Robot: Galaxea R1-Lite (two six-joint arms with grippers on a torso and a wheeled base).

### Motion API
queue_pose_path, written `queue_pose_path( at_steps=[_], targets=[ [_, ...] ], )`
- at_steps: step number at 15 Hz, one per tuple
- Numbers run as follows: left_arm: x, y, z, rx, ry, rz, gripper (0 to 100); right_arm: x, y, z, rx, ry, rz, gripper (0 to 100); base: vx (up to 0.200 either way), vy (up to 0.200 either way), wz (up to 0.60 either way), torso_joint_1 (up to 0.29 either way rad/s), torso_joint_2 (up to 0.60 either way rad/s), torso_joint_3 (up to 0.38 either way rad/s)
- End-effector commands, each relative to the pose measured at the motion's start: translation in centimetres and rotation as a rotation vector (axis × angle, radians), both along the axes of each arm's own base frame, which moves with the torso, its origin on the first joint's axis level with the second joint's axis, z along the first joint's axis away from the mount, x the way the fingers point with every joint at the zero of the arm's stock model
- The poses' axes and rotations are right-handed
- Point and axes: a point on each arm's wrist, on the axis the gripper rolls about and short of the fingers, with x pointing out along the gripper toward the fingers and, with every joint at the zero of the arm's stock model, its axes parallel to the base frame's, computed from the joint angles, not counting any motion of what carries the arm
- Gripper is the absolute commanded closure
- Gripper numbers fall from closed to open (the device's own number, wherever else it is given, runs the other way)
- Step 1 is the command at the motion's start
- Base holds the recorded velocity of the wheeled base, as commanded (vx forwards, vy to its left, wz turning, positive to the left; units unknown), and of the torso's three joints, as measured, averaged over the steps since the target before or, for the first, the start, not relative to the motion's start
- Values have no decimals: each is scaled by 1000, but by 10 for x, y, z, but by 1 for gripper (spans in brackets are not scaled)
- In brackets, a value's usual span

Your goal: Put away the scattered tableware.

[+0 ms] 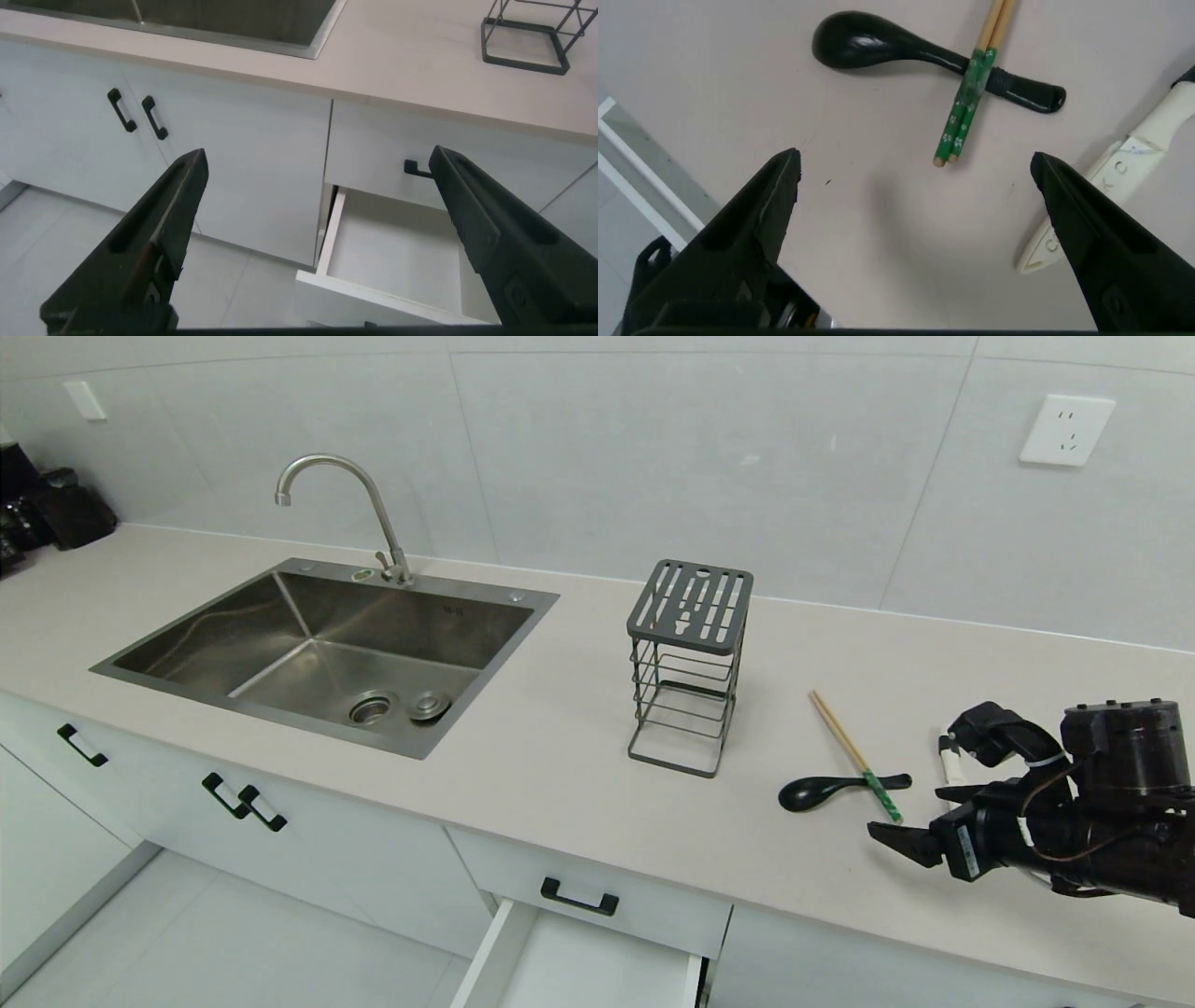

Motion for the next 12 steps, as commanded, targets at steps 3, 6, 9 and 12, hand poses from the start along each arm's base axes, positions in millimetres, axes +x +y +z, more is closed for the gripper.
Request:
queue_pose_path(
  at_steps=[3,6,9,12],
  targets=[
    [0,0,0,-1,1,0,0,18,-1,-12,-7,37,-15,0,0,0,0,0,0,0],
    [0,0,0,-1,1,2,0,27,0,-18,-8,46,-17,0,0,0,0,0,0,0],
    [0,0,0,-1,1,0,0,34,1,-25,-9,54,-14,0,0,0,0,0,0,0],
    [0,0,0,-1,1,0,0,38,2,-28,-11,58,-14,0,0,0,0,0,0,0]
  ],
)
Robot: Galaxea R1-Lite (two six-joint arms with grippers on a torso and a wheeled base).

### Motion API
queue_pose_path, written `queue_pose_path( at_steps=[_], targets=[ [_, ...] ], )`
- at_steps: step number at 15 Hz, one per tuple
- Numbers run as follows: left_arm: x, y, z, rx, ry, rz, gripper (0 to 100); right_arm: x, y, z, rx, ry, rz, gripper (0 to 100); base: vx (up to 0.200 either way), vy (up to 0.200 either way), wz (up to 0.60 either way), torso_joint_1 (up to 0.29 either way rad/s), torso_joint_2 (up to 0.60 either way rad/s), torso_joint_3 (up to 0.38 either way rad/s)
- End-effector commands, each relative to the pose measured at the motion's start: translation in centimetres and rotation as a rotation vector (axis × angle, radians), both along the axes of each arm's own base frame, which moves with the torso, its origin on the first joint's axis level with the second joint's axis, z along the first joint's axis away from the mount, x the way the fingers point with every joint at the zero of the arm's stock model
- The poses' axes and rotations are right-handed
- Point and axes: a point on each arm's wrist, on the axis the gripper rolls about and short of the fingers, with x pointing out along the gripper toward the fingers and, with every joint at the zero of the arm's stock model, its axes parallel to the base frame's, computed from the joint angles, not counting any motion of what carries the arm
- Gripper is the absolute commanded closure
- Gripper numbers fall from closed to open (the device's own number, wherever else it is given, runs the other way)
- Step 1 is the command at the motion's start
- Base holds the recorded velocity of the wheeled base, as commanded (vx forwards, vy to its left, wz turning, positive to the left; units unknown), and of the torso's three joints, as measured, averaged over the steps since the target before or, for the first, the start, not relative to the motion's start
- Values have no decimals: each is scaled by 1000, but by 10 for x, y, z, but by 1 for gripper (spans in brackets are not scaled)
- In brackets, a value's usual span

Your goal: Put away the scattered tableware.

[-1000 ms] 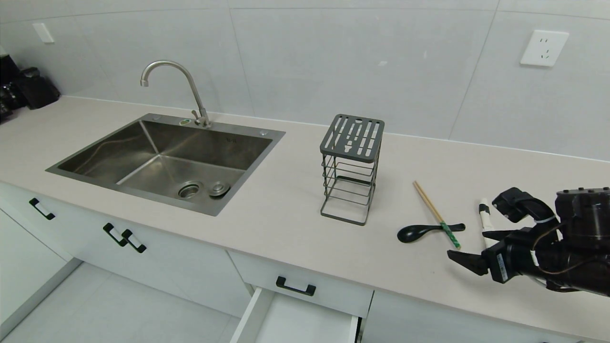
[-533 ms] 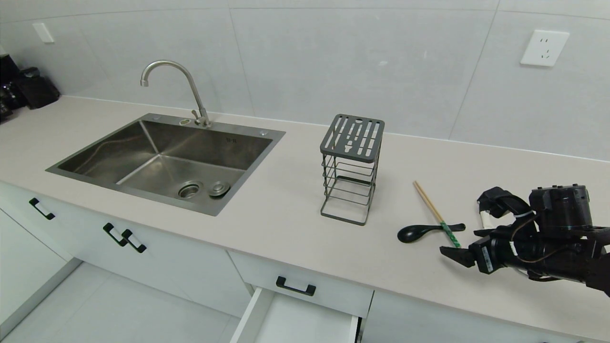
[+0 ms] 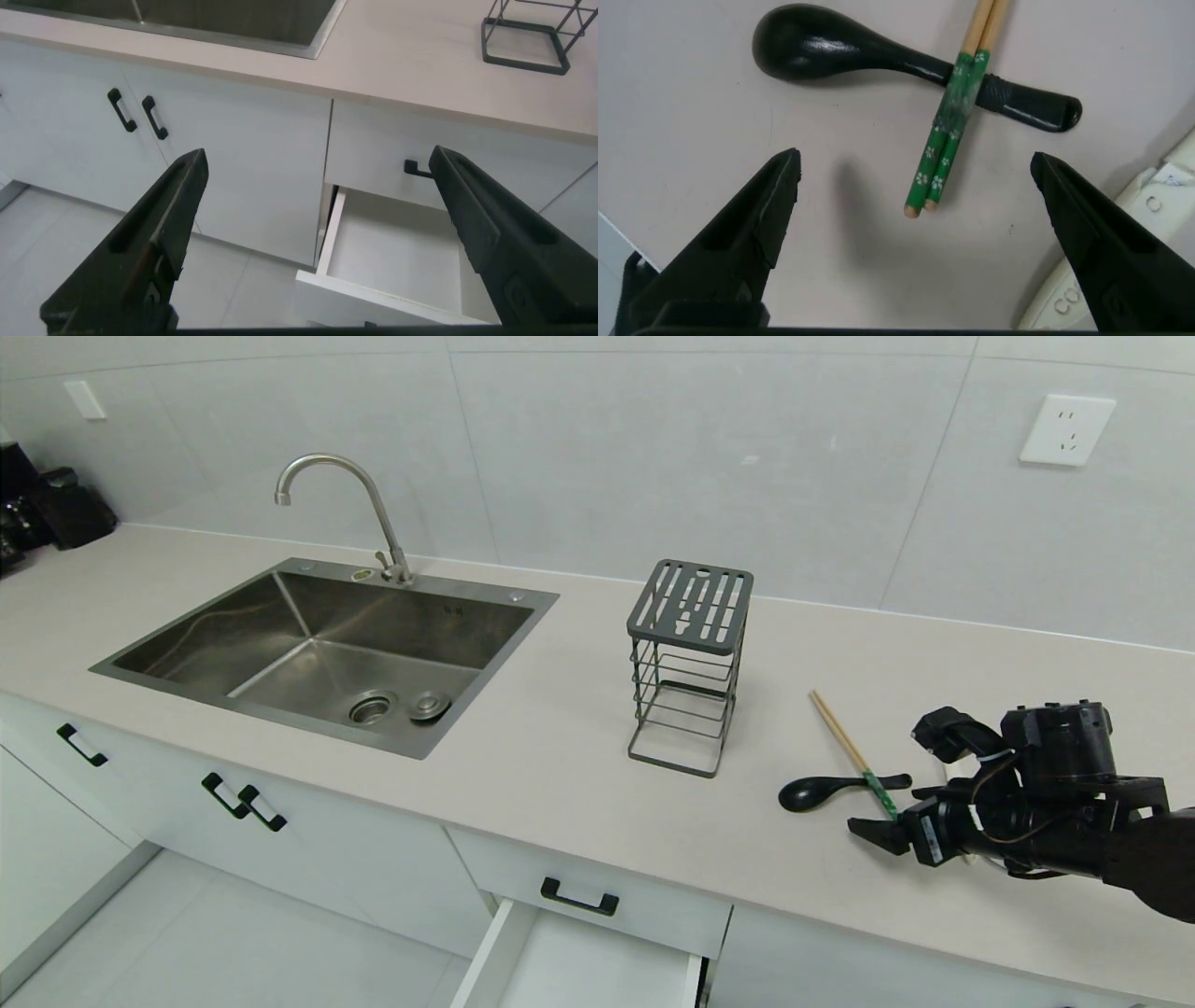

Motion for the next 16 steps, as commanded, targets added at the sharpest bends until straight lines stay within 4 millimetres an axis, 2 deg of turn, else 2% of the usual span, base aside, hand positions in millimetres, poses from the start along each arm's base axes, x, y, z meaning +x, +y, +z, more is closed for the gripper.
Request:
queue_pose_path(
  at_steps=[1,14,15,16],
  targets=[
    [0,0,0,-1,1,0,0,3,1,-5,-3,15,3,0,0,0,0,0,0,0],
    [0,0,0,-1,1,0,0,29,7,-12,-5,2,3,0,0,0,0,0,0,0],
    [0,0,0,-1,1,0,0,29,6,-12,-10,3,-11,100,0,0,0,0,0,0],
    [0,0,0,-1,1,0,0,30,5,-11,-16,-1,-22,100,0,0,0,0,0,0]
  ],
)
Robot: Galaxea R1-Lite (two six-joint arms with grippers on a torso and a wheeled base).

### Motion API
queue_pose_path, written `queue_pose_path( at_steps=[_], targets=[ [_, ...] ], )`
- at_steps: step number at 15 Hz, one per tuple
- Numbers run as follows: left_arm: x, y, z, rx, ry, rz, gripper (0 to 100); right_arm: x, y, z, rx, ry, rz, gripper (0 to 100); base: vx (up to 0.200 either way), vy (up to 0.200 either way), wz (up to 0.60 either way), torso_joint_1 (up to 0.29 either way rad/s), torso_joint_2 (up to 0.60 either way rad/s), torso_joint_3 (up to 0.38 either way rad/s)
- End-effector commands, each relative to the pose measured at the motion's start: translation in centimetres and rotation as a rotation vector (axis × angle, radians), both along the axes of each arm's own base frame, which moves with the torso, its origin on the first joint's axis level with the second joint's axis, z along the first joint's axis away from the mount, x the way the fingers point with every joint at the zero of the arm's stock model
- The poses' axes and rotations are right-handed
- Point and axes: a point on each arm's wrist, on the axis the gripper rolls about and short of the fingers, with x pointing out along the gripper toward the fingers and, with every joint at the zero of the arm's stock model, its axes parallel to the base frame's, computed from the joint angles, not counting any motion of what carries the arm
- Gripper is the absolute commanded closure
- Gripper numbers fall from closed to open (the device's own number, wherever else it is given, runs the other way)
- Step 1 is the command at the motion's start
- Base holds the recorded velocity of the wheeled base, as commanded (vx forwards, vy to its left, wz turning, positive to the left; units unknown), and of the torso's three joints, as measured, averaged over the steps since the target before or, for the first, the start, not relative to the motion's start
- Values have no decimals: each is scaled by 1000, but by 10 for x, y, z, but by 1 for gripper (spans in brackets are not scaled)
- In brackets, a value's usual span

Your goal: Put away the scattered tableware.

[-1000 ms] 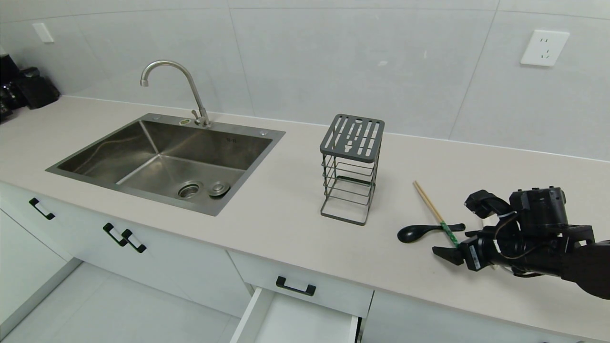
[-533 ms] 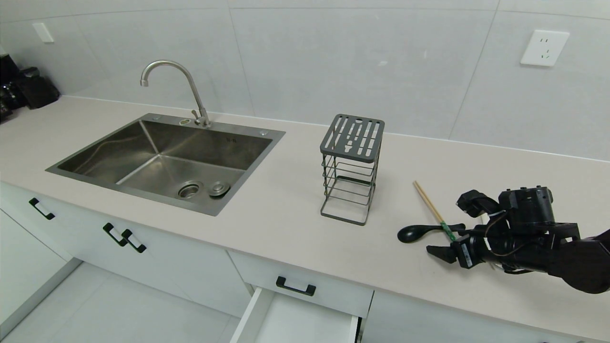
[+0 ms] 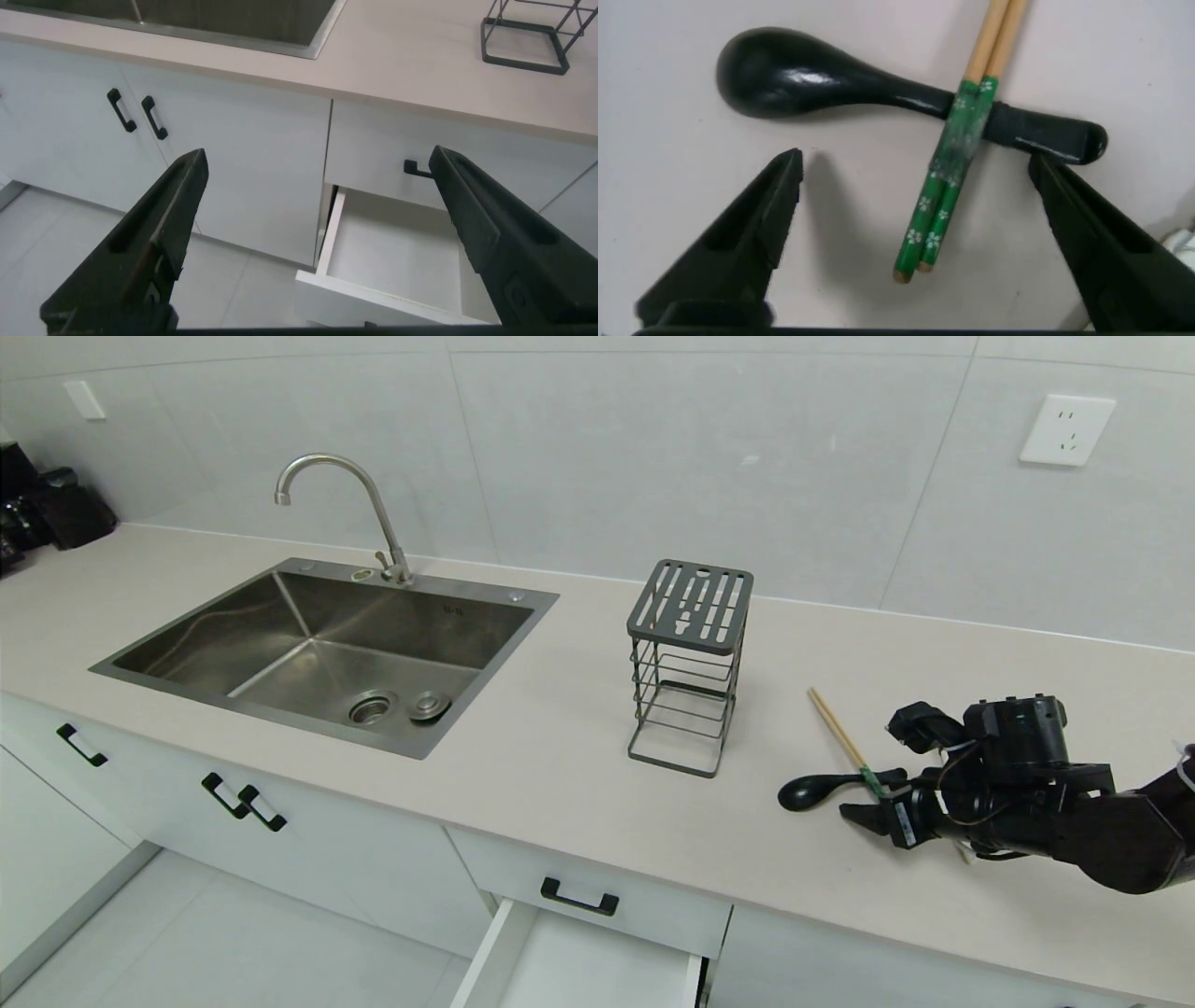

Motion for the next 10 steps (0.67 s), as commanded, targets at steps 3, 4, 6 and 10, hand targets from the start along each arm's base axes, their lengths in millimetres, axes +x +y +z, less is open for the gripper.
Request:
queue_pose_path(
  at_steps=[3,4,6,10],
  targets=[
    [0,0,0,-1,1,1,0,5,-8,1,-3,-8,-32,100,0,0,0,0,0,0],
    [0,0,0,-1,1,1,0,5,-11,6,-2,-24,-41,100,0,0,0,0,0,0],
    [0,0,0,-1,1,1,0,-1,-12,18,3,-59,-38,100,0,0,0,0,0,0],
    [0,0,0,-1,1,1,0,-27,-15,46,13,-145,-42,100,0,0,0,0,0,0]
  ],
)
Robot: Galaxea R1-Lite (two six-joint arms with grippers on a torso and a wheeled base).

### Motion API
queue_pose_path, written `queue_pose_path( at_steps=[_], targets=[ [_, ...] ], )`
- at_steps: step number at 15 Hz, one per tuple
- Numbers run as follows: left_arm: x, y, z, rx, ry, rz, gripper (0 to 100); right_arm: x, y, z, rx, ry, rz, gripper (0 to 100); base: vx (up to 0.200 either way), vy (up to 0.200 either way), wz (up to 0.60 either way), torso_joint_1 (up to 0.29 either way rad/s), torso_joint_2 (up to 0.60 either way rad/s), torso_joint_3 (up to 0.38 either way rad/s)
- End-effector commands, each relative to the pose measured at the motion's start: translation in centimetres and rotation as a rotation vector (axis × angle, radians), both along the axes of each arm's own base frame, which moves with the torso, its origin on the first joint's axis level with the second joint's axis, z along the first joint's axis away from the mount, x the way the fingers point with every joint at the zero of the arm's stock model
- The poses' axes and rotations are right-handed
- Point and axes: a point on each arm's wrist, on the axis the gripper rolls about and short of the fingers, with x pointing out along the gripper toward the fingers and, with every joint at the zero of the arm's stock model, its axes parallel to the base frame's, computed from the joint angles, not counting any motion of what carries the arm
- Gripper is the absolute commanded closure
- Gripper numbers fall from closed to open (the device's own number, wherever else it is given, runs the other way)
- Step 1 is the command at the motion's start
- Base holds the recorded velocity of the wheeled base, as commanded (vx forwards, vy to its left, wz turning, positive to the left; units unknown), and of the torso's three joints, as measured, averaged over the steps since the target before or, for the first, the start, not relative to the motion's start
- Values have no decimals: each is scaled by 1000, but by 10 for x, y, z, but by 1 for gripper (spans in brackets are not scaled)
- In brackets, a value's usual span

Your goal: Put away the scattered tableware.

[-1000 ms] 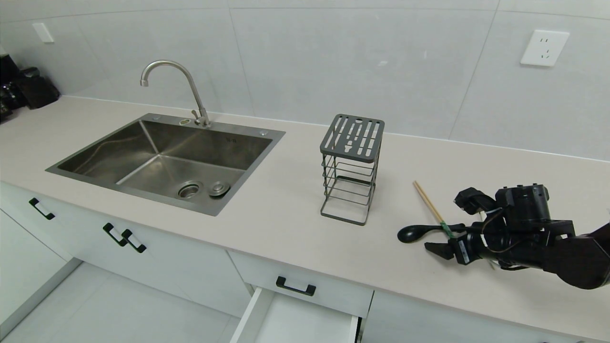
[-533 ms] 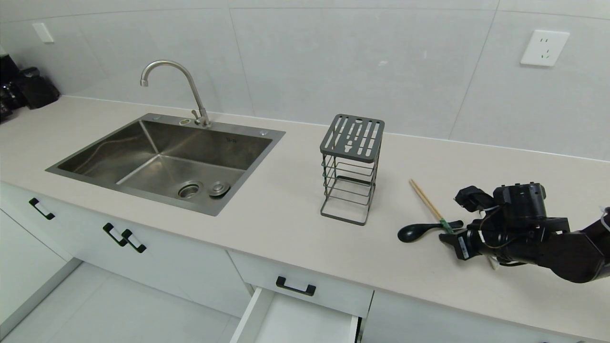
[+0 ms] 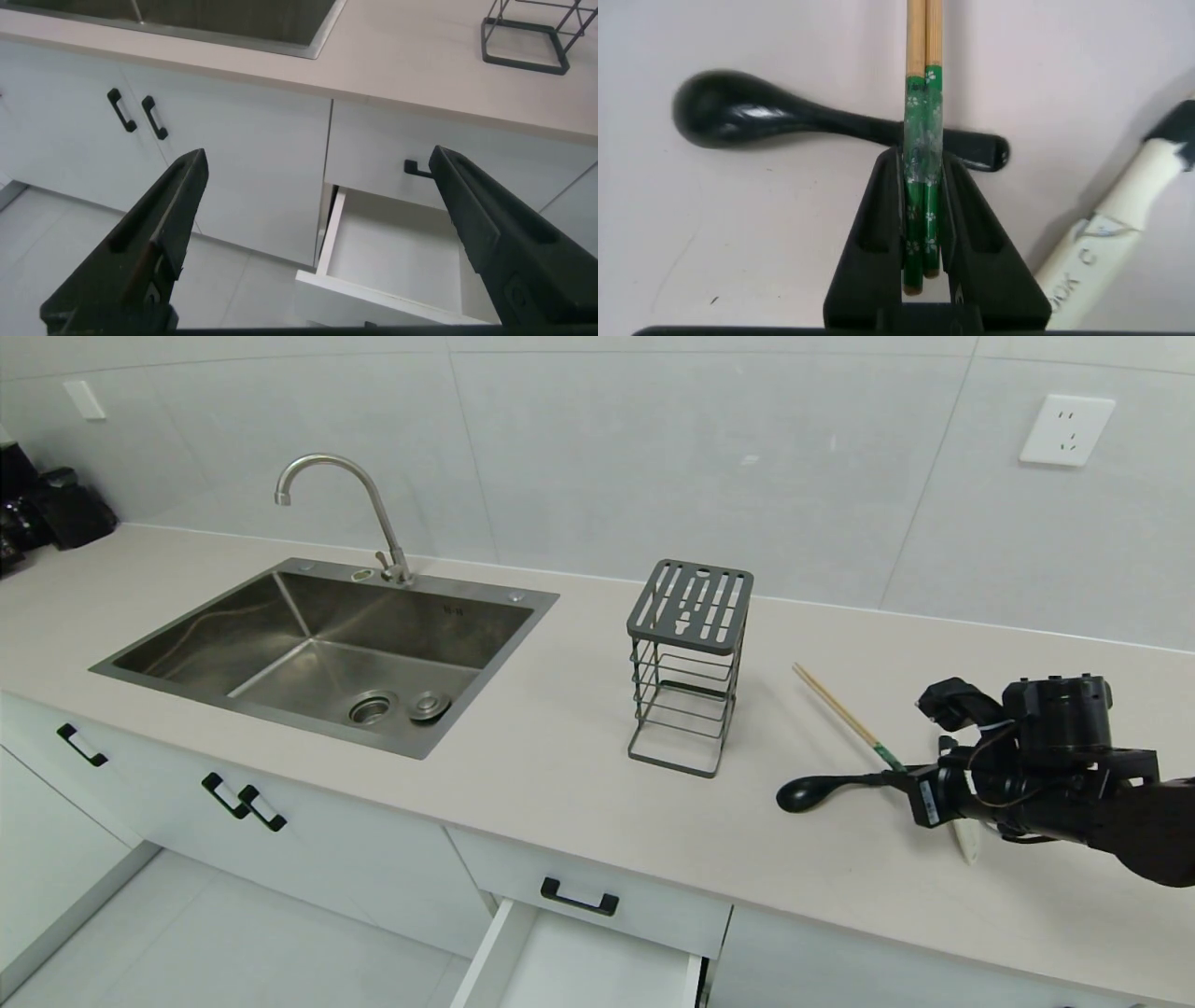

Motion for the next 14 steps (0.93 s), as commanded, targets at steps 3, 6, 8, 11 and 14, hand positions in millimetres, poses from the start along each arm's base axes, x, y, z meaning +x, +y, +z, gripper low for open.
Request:
queue_pose_path(
  at_steps=[3,6,8,11,14],
  targets=[
    [0,0,0,-1,1,1,0,-57,-1,37,9,-122,31,100,0,0,0,0,0,0],
    [0,0,0,-1,1,1,0,-94,-5,56,0,-211,57,100,0,0,0,0,0,0],
    [0,0,0,-1,1,1,0,-113,-5,64,9,-263,87,100,0,0,0,0,0,0],
    [0,0,0,-1,1,1,0,-135,3,81,35,-348,155,100,0,0,0,0,0,0],
    [0,0,0,-1,1,1,0,-156,10,100,75,-449,244,100,0,0,0,0,0,0]
  ],
)
